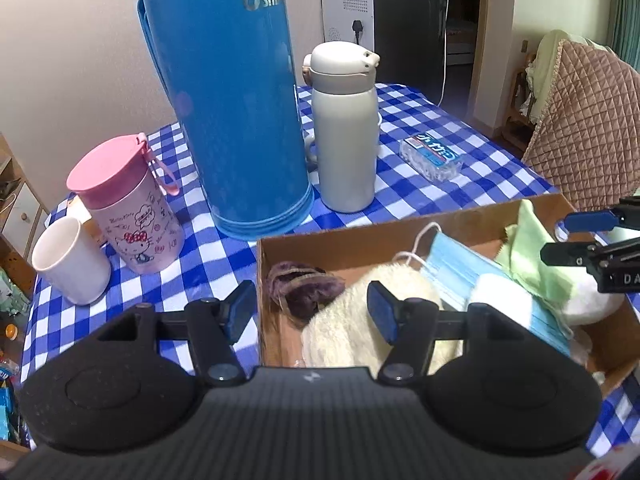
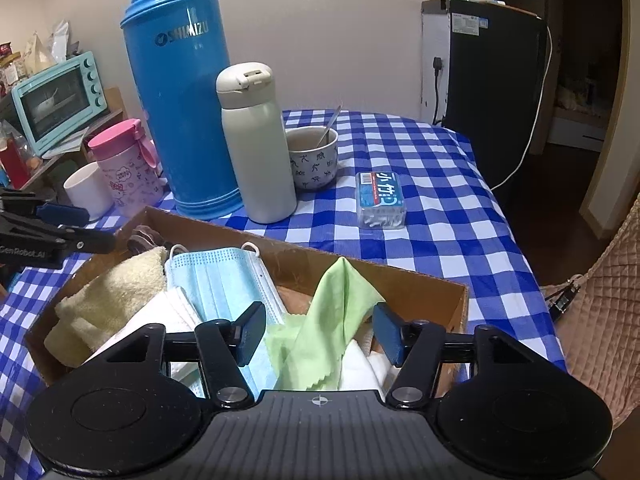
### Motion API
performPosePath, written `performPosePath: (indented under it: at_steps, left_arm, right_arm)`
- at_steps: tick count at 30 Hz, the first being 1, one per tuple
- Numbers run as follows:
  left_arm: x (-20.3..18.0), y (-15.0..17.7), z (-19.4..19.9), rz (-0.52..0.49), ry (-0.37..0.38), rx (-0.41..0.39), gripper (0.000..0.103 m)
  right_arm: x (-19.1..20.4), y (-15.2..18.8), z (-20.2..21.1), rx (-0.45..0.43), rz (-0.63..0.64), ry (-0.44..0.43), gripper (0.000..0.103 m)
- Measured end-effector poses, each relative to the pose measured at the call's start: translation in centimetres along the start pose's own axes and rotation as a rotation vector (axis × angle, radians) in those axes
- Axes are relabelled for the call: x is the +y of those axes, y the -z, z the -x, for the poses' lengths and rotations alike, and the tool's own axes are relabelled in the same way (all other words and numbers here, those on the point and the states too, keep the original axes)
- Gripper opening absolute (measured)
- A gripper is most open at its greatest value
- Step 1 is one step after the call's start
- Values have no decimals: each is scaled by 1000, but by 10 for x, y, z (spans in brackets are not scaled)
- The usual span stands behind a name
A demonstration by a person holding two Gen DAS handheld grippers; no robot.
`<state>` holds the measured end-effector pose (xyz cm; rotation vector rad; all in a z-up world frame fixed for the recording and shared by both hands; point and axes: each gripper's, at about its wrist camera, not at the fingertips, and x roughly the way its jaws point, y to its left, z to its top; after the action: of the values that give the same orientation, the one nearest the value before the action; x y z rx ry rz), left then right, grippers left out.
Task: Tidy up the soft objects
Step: 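Open both grippers to drop the scrunchie and green cloth into the box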
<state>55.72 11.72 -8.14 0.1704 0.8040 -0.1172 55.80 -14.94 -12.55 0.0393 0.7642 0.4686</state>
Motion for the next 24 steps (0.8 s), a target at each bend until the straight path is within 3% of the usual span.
performPosePath:
  at_steps: [13, 24]
  left_arm:
    - [-18, 15, 58, 10, -16, 11, 59]
    - [-26, 30, 120, 83, -35, -16, 59]
  right_arm:
    - [6, 10, 50, -13, -52, -13, 61]
    - [19, 21, 112, -44, -82, -34, 61]
